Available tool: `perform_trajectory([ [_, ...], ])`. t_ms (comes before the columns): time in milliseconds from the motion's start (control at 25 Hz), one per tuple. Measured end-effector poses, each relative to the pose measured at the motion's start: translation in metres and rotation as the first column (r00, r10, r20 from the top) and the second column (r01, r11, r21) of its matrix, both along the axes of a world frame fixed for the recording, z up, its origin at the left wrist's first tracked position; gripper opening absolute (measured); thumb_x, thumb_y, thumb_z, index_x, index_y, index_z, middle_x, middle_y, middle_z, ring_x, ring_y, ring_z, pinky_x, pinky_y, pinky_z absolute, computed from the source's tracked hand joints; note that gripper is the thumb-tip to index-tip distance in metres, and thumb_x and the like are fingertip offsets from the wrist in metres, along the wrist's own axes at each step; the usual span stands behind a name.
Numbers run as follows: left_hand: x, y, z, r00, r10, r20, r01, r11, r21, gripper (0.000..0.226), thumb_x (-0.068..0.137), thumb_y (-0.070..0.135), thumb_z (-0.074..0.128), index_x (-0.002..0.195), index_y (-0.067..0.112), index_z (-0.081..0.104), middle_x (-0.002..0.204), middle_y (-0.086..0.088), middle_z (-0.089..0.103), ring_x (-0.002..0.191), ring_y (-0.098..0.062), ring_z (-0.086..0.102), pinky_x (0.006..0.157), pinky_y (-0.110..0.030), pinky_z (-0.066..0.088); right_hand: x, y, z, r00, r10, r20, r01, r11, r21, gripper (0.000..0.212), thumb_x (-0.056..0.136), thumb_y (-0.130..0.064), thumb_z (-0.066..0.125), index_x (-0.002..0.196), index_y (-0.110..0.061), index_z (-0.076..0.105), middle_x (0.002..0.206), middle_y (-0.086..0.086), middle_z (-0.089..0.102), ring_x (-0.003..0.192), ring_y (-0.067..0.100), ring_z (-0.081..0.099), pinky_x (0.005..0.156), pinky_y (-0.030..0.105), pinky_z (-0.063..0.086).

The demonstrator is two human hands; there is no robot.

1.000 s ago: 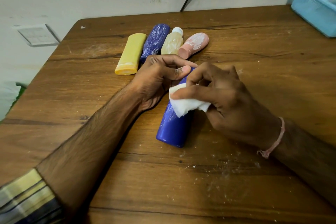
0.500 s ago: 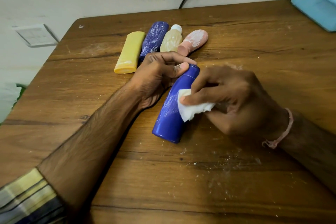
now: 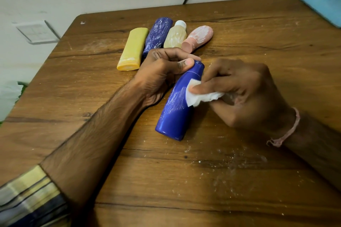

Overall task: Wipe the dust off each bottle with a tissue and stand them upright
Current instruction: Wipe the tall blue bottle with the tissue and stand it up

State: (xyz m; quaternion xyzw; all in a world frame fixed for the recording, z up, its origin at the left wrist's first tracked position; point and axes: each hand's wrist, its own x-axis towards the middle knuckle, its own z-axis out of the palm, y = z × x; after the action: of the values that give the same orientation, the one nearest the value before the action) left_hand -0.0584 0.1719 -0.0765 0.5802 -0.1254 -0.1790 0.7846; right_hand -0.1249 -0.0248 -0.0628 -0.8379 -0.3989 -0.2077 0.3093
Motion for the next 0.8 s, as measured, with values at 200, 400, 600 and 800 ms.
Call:
perform_trajectory([
  [200,-0.001,-0.002,0.0,1.0,0.006,-0.012,-0.006,1.0,-0.005,0.015,0.081,0.0,0.065,0.094,-0.006,0.07,0.087,-0.02,0.068,0.077,-0.024,0.065,0.073,-0.031,0.057,-0.005,0.004,-0.002,0.999,0.032,0.004,-0.032,0.999,-0.024,0.02,0.08,-0.007,0.069,0.098,-0.011,0.079,0.086,0.004,0.069,0.076,0.017,0.061,0.067,0.037,0.047],
  [400,-0.001,-0.002,-0.001,1.0,0.013,0.008,-0.013,1.0,-0.006,0.012,0.082,-0.002,0.065,0.092,-0.005,0.071,0.081,-0.018,0.07,0.069,-0.022,0.067,0.068,-0.029,0.058,-0.009,0.008,-0.005,0.997,0.071,0.001,-0.071,0.996,-0.05,0.025,0.077,-0.001,0.069,0.098,-0.01,0.079,0.09,0.006,0.068,0.078,0.018,0.062,0.071,0.033,0.048],
  [600,0.0,-0.002,-0.003,0.999,-0.001,0.047,0.001,1.0,0.005,0.012,0.083,-0.005,0.065,0.094,-0.008,0.068,0.081,-0.016,0.071,0.073,-0.021,0.068,0.071,-0.029,0.058,0.003,0.003,-0.002,0.997,-0.071,-0.02,0.072,0.997,0.013,0.026,0.084,-0.007,0.07,0.109,-0.01,0.075,0.099,0.009,0.066,0.086,0.017,0.061,0.075,0.033,0.051],
  [800,0.002,-0.001,-0.004,0.997,-0.005,0.079,0.002,0.999,0.032,0.014,0.084,-0.004,0.066,0.096,-0.01,0.067,0.084,-0.016,0.072,0.076,-0.022,0.069,0.072,-0.03,0.057,0.001,0.006,-0.004,0.997,-0.081,-0.011,0.081,0.997,0.01,0.028,0.085,-0.006,0.069,0.112,-0.011,0.074,0.101,0.009,0.064,0.089,0.017,0.06,0.077,0.03,0.05],
])
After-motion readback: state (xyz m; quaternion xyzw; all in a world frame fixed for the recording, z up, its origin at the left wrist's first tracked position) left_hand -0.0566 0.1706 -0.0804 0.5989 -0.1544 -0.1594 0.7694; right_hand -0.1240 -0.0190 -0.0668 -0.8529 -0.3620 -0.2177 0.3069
